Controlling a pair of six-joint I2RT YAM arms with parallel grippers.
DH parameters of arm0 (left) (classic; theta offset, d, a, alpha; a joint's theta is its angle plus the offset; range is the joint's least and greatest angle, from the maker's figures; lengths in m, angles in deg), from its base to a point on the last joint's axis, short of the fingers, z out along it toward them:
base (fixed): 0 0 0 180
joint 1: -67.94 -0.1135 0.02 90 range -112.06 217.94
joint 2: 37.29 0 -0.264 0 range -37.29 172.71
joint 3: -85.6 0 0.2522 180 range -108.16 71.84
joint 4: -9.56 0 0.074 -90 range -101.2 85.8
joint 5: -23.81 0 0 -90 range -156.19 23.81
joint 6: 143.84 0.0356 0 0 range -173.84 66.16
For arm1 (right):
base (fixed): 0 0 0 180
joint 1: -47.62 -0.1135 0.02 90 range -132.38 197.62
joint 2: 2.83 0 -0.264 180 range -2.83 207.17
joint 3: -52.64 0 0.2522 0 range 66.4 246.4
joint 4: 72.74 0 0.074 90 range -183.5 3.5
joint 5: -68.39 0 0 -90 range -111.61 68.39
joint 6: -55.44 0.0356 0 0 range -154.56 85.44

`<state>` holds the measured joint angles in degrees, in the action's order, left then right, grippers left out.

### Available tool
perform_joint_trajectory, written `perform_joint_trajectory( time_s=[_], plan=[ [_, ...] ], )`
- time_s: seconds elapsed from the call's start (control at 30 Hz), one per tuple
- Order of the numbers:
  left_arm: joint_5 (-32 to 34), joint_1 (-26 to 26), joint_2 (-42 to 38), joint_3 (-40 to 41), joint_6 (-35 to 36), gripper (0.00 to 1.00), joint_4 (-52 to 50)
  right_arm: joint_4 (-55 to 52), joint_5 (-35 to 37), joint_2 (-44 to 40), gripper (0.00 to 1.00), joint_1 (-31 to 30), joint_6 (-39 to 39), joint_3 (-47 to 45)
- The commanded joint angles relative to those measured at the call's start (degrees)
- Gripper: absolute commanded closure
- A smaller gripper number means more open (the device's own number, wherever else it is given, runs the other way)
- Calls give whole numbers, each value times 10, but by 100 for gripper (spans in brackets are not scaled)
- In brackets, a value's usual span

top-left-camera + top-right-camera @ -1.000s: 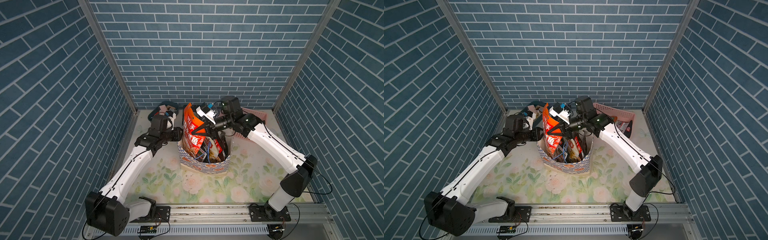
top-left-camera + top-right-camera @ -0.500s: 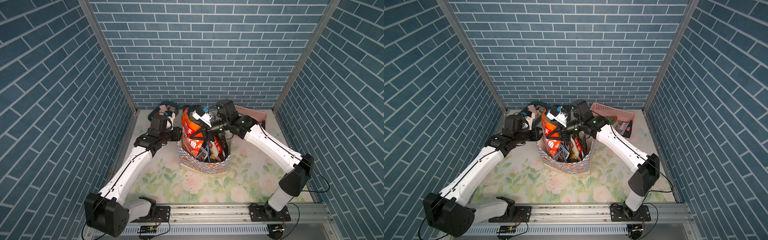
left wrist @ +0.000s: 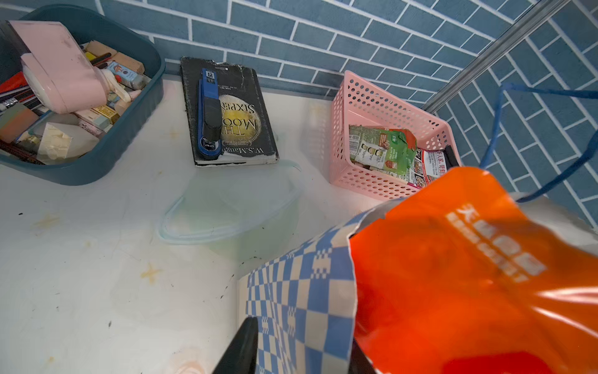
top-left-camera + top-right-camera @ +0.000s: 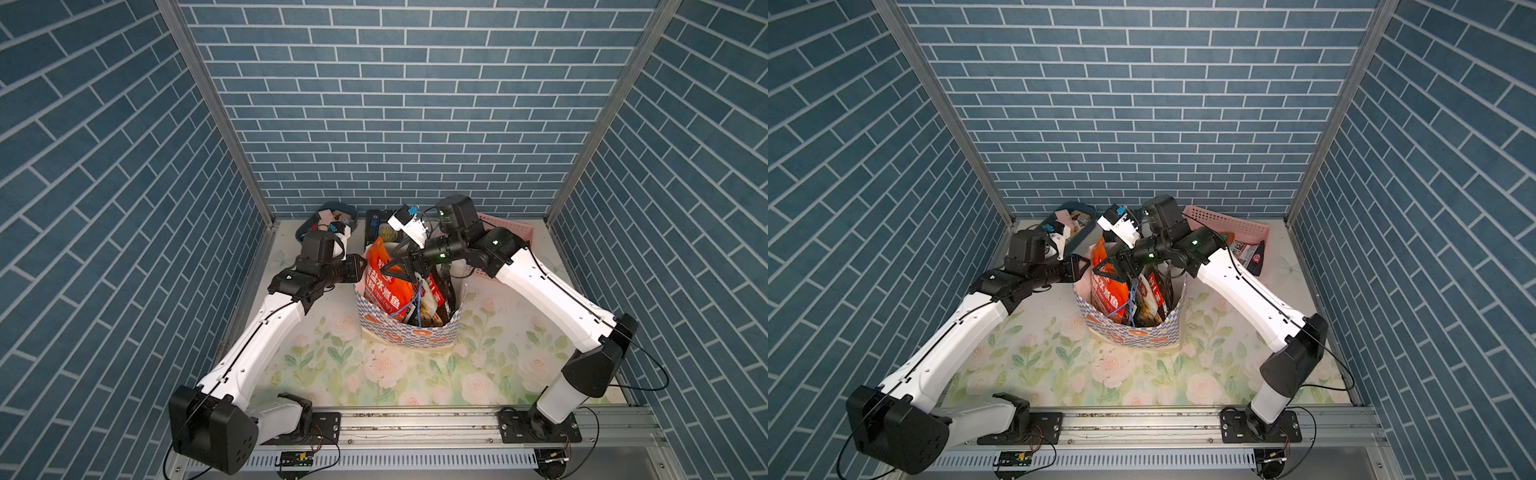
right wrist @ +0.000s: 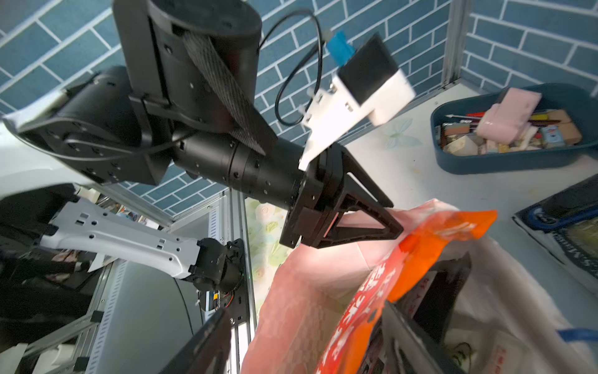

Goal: Place the condiment packets inside the bag
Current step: Place the condiment packet in the paper bag.

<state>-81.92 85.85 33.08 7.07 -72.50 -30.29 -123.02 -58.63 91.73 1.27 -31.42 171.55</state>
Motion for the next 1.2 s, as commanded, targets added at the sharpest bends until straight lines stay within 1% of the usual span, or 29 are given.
perform_joint_trajectory(
  time_s=[0.0, 0.1, 0.17, 0.23, 0.33, 0.5, 0.67, 0.8, 1.03, 1.1, 1.17],
  plan=[
    [-3, 1, -2, 8, -1, 60, 5, -35, 67, -35, 19, 1, 15, 32],
    [-4, 1, -2, 9, -1, 60, 6, -43, 95, -42, 18, 3, 27, 37],
    [-4, 1, -2, 9, -1, 60, 5, -39, 125, -44, 18, 5, 49, 35],
    [-4, 1, -3, 8, -1, 60, 5, -47, 153, -38, 20, 15, 79, 35],
    [-5, 1, -5, 8, 0, 60, 6, -74, 160, -19, 24, 30, 107, 35],
    [-8, 1, -4, 8, 2, 60, 5, -96, 120, 0, 25, 31, 110, 2],
    [-9, 1, -3, 11, 3, 60, 8, -80, 45, 13, 18, 27, 123, -39],
    [-11, 1, -4, 10, 3, 60, 9, -106, 72, 29, 15, 24, 125, -43],
    [-16, 1, -1, 15, 4, 60, 16, -81, 57, 40, 17, -7, 150, -69],
    [-17, 1, 0, 15, 4, 60, 18, -74, 59, 41, 19, -14, 159, -74],
    [-18, 1, 0, 15, 4, 60, 18, -66, 61, 39, 25, -20, 169, -76]
  ],
)
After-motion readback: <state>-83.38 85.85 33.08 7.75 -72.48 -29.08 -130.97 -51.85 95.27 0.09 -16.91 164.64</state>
